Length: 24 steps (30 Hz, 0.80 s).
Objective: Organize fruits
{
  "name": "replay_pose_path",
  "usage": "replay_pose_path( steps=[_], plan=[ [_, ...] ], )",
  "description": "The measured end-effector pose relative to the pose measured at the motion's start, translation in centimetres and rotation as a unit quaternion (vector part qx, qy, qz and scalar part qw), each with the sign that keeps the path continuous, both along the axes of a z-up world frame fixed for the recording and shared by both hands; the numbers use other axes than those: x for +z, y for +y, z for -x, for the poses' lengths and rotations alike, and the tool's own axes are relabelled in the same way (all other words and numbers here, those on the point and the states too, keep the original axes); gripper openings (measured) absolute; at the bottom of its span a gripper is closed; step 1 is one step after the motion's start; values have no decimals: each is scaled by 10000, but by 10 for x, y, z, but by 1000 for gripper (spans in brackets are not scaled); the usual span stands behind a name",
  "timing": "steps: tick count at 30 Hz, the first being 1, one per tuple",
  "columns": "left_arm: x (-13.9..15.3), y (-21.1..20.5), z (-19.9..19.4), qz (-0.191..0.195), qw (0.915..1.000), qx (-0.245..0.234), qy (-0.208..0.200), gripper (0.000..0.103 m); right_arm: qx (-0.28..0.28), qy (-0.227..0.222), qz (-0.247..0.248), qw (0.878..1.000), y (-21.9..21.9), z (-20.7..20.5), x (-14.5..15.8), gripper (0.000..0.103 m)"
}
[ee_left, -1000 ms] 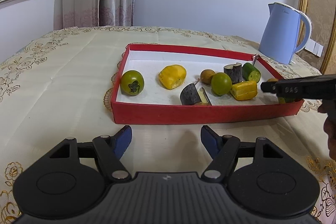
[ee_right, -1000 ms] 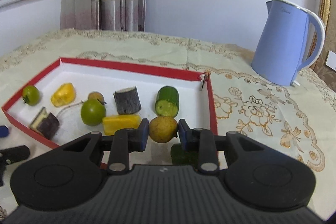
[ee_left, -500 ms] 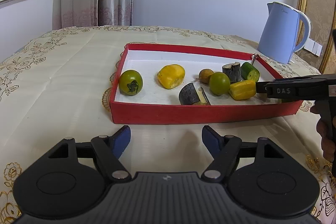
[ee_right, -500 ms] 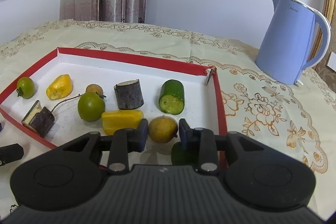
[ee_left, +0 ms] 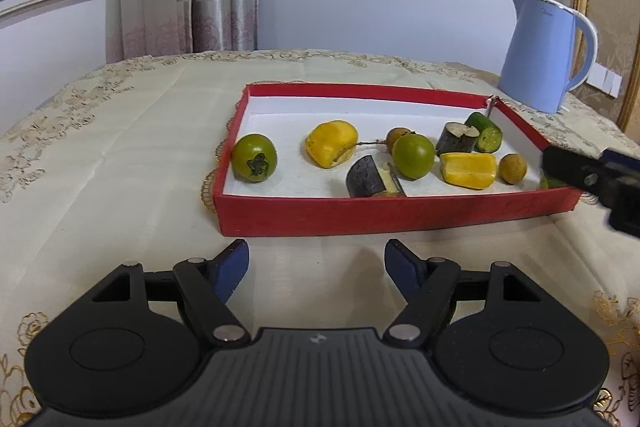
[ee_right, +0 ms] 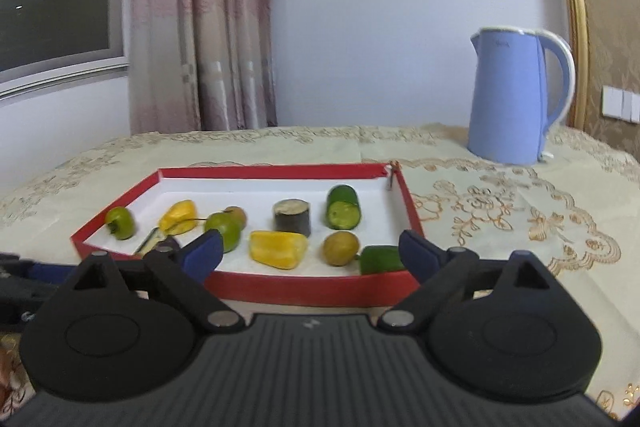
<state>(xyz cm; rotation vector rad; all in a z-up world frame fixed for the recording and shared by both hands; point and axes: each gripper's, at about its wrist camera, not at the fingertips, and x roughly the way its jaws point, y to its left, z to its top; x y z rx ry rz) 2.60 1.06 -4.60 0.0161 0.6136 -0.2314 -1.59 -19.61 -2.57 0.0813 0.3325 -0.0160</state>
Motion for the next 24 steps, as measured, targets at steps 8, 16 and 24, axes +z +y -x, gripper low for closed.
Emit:
replay_pose_path(
  steps=[8, 16, 24],
  plan=[
    [4, 4, 3, -6, 9998, 205, -44, 75, -20, -142, -281, 9995, -6, 4, 1, 103],
    [16, 4, 11, 133, 9995, 271, -33, 80, -48, -23, -481, 9988, -11, 1, -1, 103],
    [32, -7, 27, -15, 9985, 400, -364, 85, -89, 156, -500, 9986, -8, 4, 0, 103]
  ],
)
